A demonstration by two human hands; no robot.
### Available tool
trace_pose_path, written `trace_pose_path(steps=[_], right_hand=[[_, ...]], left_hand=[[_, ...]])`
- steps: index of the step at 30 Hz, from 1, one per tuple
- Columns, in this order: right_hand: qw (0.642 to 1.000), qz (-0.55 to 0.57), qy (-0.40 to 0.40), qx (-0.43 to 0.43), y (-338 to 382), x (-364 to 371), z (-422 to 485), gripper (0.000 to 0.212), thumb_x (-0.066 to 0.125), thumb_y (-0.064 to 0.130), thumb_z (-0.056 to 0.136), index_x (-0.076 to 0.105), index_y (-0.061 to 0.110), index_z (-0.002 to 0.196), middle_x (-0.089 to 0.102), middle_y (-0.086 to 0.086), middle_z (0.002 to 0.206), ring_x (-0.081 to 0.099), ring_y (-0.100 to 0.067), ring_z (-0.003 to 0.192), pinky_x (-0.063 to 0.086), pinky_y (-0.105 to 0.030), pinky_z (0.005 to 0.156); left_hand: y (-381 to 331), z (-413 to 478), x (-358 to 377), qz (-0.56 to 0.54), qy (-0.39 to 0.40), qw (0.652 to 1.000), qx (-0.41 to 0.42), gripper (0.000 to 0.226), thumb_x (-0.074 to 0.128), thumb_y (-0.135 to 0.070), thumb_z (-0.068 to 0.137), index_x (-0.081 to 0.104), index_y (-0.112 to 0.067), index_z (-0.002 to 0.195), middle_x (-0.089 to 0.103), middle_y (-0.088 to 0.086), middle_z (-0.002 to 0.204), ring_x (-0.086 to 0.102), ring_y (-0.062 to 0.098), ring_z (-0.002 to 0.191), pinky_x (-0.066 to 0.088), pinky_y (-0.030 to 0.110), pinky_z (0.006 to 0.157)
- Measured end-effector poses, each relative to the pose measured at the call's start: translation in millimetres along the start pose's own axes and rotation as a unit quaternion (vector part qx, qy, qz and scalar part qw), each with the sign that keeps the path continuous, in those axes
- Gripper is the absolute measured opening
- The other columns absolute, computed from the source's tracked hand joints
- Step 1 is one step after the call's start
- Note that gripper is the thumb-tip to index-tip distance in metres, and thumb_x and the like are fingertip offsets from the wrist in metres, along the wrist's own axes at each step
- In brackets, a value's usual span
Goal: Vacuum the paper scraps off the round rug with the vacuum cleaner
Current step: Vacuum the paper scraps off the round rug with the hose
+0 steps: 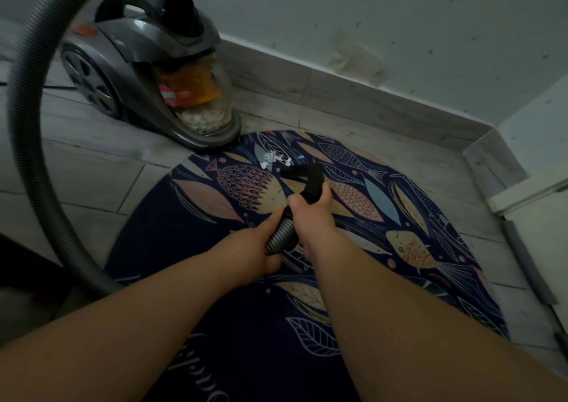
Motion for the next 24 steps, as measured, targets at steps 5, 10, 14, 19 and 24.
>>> trace_pose_path(steps=[5,10,14,19,24], right_hand=[[1.000,-0.009,0.026,-0.008,7,24,-5,0.083,0.057,0.030,0.092,0.003,0.049,0.154,0.051,-0.007,0.129,0.059,-0.027,0.097,0.053,-0.052,0.092],[0.999,-0.013,0.037,-0.009,11,45,-7,0.084,0.059,0.033,0.093,0.004,0.049,0.154,0.048,-0.004,0.127,0.057,-0.026,0.096,0.052,-0.050,0.093],[0.999,-0.022,0.027,-0.001,10,53,-9,0.087,0.062,0.038,0.086,0.006,0.054,0.151,0.050,-0.010,0.137,0.059,-0.032,0.104,0.051,-0.055,0.094],[1.000,-0.013,0.027,0.001,9,48,-12,0.084,0.059,0.035,0.089,0.006,0.052,0.152,0.047,-0.011,0.141,0.057,-0.031,0.104,0.052,-0.054,0.094],[0.999,0.001,0.035,-0.002,7,35,-12,0.082,0.058,0.032,0.092,0.006,0.048,0.154,0.049,-0.008,0.136,0.057,-0.024,0.092,0.053,-0.046,0.085]], left_hand=[[19,-10,-11,-0.018,-0.002,1.000,-0.018,0.091,0.056,-0.032,0.091,-0.015,-0.037,0.148,0.062,0.005,0.114,0.059,0.017,0.096,0.046,0.024,0.084],[33,-19,-21,-0.035,-0.009,0.999,-0.031,0.092,0.057,-0.030,0.090,-0.014,-0.037,0.149,0.062,0.003,0.115,0.057,0.013,0.091,0.044,0.022,0.079],[34,-23,-24,-0.031,-0.007,0.999,-0.026,0.092,0.057,-0.029,0.090,-0.014,-0.038,0.147,0.059,0.002,0.104,0.050,0.006,0.072,0.039,0.019,0.070],[33,-23,-21,-0.023,-0.002,0.999,-0.026,0.092,0.057,-0.029,0.090,-0.014,-0.038,0.148,0.061,0.005,0.115,0.053,0.011,0.083,0.039,0.019,0.074],[25,-22,-17,-0.025,0.000,0.999,-0.024,0.092,0.058,-0.031,0.090,-0.012,-0.038,0.148,0.062,0.003,0.117,0.058,0.015,0.093,0.044,0.022,0.078]])
Point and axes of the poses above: each hand's wrist, its own z-axis towards the middle knuckle, its own x-axis out of the palm, y = z × x, the point moved 10 cm from there along z, towards the middle knuckle
